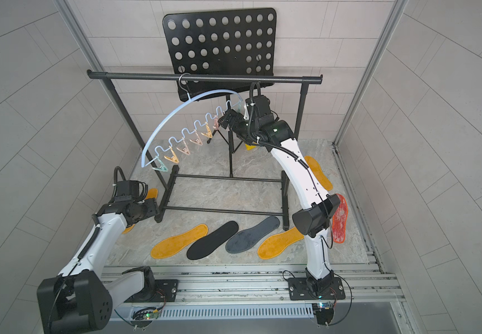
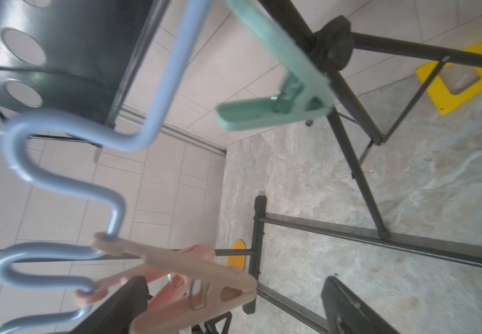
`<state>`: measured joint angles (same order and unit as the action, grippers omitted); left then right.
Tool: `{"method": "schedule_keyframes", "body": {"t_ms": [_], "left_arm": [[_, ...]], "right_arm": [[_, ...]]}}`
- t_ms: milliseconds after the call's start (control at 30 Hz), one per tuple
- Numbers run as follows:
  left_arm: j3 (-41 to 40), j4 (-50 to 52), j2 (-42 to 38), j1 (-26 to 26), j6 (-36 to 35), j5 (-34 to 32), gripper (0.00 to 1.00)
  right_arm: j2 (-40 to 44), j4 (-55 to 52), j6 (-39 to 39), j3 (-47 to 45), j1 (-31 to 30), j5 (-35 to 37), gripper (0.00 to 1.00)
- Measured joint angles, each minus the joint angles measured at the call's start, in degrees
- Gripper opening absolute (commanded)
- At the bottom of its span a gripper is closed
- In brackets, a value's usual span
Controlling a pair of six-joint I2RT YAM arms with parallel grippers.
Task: Take the shoe insoles off the hanger
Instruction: Adjust the hanger on the clothesline.
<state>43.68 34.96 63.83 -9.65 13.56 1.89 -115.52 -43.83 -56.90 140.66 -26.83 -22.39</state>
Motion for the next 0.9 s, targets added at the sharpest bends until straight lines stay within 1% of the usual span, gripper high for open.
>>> {"method": "schedule_keyframes", "body": {"t_ms": [233, 300, 367, 433, 500, 600, 733, 900], "left_arm": [[0.0, 0.0, 0.0, 0.31, 0.0, -0.17, 0.72], [0.0, 0.0, 0.0, 0.31, 0.0, -0.22, 0.72], [0.0, 0.0, 0.02, 0.31, 0.0, -0.24, 0.72], [0.0, 0.0, 0.0, 0.31, -0.02, -0.26, 0.72], [0.0, 0.0, 0.0, 0.39, -0.02, -0.24, 0.72], [0.0, 0.0, -0.42, 0.5, -0.02, -0.24, 0.72], [0.0, -0.26, -2.23, 1.14, 0.0, -0.44, 0.73], [-0.55, -3.02, -3.58, 2.78, -0.11, -0.52, 0.77]], "right_arm": [[-0.2, 3.96, -1.51, 0.02, 0.0, -1.84, 0.95], [-0.2, 3.54, -0.17, 0.02, 0.0, -1.81, 0.94], [0.07, 2.43, 3.02, -0.48, 0.0, -1.49, 0.93], [1.99, 1.4, 6.97, -4.15, 0.0, -0.61, 0.92], [6.08, 0.74, 10.97, -11.8, 0.0, 0.61, 0.91], [15.98, 1.79, 17.35, -29.29, -0.17, 2.99, 0.89], [32.94, 5.55, 25.77, -54.38, -0.63, 6.8, 0.87], [55.58, 8.83, 34.67, -79.91, -1.11, 14.75, 0.88]]}}
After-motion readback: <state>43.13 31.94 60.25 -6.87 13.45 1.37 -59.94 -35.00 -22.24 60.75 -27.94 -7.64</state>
